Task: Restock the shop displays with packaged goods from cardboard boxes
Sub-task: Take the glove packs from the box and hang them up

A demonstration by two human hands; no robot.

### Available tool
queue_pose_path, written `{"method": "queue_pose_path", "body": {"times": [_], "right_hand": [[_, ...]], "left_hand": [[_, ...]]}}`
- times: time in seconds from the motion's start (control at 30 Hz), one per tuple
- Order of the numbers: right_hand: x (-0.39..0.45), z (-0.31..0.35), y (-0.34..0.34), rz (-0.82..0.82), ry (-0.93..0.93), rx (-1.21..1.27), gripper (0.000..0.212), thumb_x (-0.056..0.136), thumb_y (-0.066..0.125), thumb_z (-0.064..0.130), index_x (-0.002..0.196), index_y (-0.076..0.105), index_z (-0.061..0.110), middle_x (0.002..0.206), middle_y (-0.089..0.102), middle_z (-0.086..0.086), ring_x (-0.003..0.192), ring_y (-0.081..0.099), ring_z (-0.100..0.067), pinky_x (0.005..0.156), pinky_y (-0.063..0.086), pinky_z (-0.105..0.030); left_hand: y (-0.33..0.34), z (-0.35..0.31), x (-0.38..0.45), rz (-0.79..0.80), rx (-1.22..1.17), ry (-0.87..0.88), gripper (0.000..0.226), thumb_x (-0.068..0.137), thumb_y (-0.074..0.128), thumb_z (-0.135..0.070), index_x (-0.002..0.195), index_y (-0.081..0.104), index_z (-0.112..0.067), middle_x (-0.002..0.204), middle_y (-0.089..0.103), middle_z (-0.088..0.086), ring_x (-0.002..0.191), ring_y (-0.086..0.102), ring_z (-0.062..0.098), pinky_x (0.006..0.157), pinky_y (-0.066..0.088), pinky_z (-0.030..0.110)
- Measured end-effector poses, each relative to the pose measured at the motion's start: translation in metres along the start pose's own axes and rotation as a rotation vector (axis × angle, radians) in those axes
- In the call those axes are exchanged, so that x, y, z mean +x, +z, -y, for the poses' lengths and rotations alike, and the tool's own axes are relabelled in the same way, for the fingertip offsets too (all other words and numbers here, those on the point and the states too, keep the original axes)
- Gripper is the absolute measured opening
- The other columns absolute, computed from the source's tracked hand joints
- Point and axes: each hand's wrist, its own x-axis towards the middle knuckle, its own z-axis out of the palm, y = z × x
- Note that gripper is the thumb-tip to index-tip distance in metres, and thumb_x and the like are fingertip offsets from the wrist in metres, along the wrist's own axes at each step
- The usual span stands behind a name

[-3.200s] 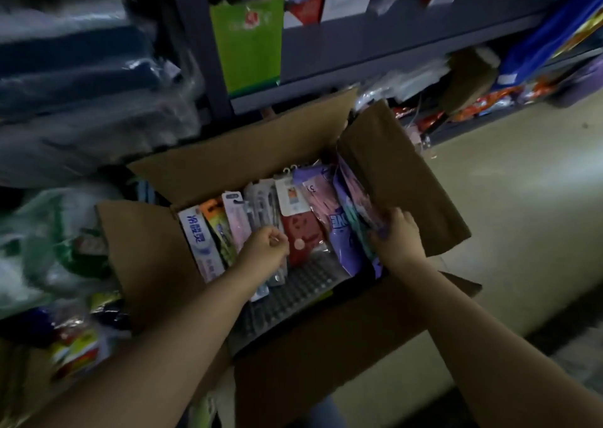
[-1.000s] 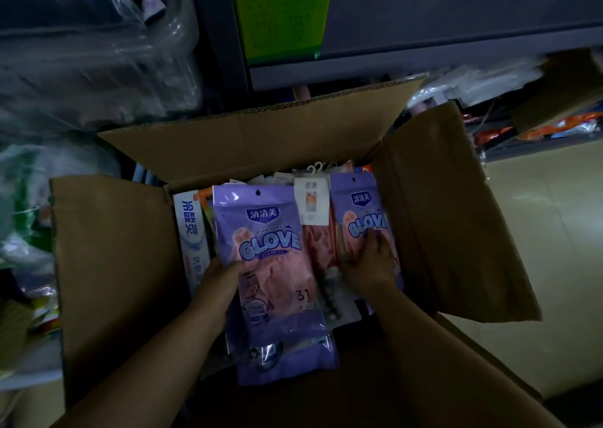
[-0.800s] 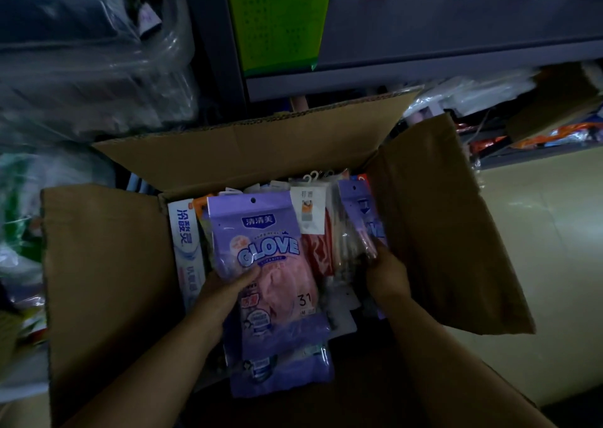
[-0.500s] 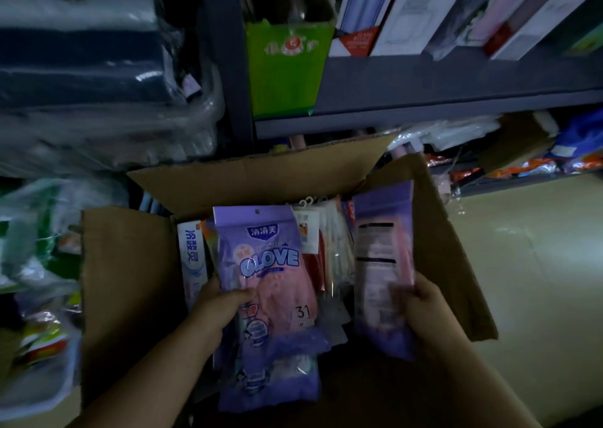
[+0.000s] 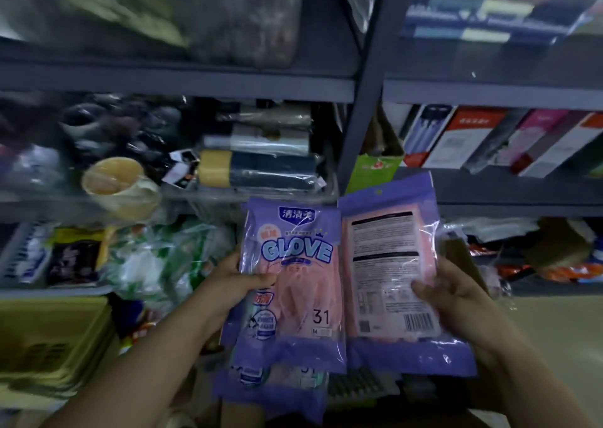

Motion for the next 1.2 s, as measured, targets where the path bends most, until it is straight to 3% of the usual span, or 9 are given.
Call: {"method": "queue_pose_path", "body": {"times": [0.07, 0.2, 0.47, 0.6, 0.77, 0.87, 1.0, 1.07, 1.2], "right_hand": [[0.005, 0.011, 0.012, 0.016, -0.033, -0.013, 0.077, 0.038, 0.096, 0.032, 0.105, 0.065, 0.008, 0.094, 0.073, -0.019, 0.08, 0.072, -0.032, 0.059, 0.058, -0.035], [0.006, 0.033, 0.029, 0.112, -0.095, 0.002, 0.039, 0.065, 0.069, 0.006, 0.104, 0.064, 0.004, 0.095, 0.072, -0.021, 0.08, 0.072, -0.031, 0.06, 0.057, -0.032], [0.003, 0.078, 0.058, 0.336, -0.193, -0.014, 0.068, 0.044, 0.096, 0.024, 0.104, 0.07, 0.008, 0.108, 0.066, -0.03, 0.09, 0.069, -0.04, 0.067, 0.057, -0.04], [-0.003, 0.117, 0.091, 0.439, -0.296, -0.047, 0.058, 0.045, 0.096, 0.024, 0.097, 0.074, 0.012, 0.103, 0.069, -0.026, 0.085, 0.071, -0.036, 0.065, 0.058, -0.038], [-0.002, 0.173, 0.132, 0.484, -0.412, -0.114, 0.059, 0.057, 0.091, 0.027, 0.11, 0.066, 0.015, 0.112, 0.066, -0.027, 0.095, 0.067, -0.043, 0.074, 0.057, -0.045], [-0.005, 0.21, 0.16, 0.488, -0.499, -0.072, 0.032, 0.074, 0.072, 0.008, 0.105, 0.067, 0.016, 0.104, 0.07, -0.024, 0.086, 0.07, -0.038, 0.067, 0.06, -0.041], [0.012, 0.264, 0.199, 0.418, -0.555, -0.036, 0.045, 0.074, 0.06, 0.007, 0.117, 0.064, 0.018, 0.103, 0.073, -0.015, 0.087, 0.07, -0.031, 0.075, 0.059, -0.041], [0.031, 0.286, 0.217, 0.362, -0.562, -0.079, 0.044, 0.08, 0.059, 0.003, 0.122, 0.061, 0.013, 0.107, 0.071, -0.016, 0.095, 0.068, -0.033, 0.086, 0.055, -0.046], [0.082, 0.316, 0.245, 0.099, -0.566, -0.226, 0.032, 0.087, 0.061, -0.003, 0.119, 0.06, 0.004, 0.097, 0.071, -0.016, 0.068, 0.071, -0.02, 0.058, 0.057, -0.026]], "left_hand": [[-0.009, -0.013, -0.01, -0.01, -0.021, 0.032, 0.033, 0.073, 0.071, 0.01, 0.097, 0.066, -0.012, 0.089, 0.074, 0.007, 0.076, 0.069, 0.024, 0.072, 0.055, 0.032], [-0.028, -0.032, -0.03, -0.022, -0.06, 0.086, 0.035, 0.073, 0.07, 0.01, 0.104, 0.065, -0.006, 0.095, 0.073, 0.016, 0.083, 0.068, 0.031, 0.075, 0.056, 0.038], [-0.072, -0.075, -0.088, -0.084, -0.109, 0.29, 0.075, 0.041, 0.087, -0.012, 0.112, 0.064, -0.006, 0.099, 0.073, 0.018, 0.089, 0.069, 0.041, 0.083, 0.054, 0.051], [-0.093, -0.108, -0.117, -0.119, -0.173, 0.391, 0.076, 0.038, 0.085, -0.013, 0.111, 0.065, -0.007, 0.1, 0.071, 0.023, 0.089, 0.067, 0.046, 0.088, 0.049, 0.061], [-0.12, -0.16, -0.145, -0.13, -0.171, 0.571, 0.074, 0.026, 0.091, -0.02, 0.096, 0.072, -0.007, 0.098, 0.071, 0.025, 0.08, 0.07, 0.041, 0.068, 0.059, 0.045], [-0.142, -0.19, -0.154, -0.167, -0.173, 0.647, 0.092, 0.011, 0.095, -0.03, 0.096, 0.071, -0.006, 0.097, 0.071, 0.025, 0.076, 0.07, 0.038, 0.061, 0.059, 0.04], [-0.17, -0.228, -0.16, -0.182, -0.179, 0.692, 0.09, 0.005, 0.094, -0.03, 0.089, 0.073, -0.007, 0.089, 0.072, 0.024, 0.067, 0.07, 0.036, 0.055, 0.058, 0.04], [-0.183, -0.245, -0.158, -0.195, -0.164, 0.697, 0.085, 0.014, 0.095, -0.025, 0.094, 0.072, -0.006, 0.088, 0.072, 0.023, 0.066, 0.07, 0.036, 0.056, 0.058, 0.043], [-0.202, -0.273, -0.147, -0.223, -0.155, 0.691, 0.044, 0.062, 0.072, 0.004, 0.105, 0.067, -0.003, 0.093, 0.071, 0.026, 0.068, 0.07, 0.036, 0.069, 0.056, 0.051]]}}
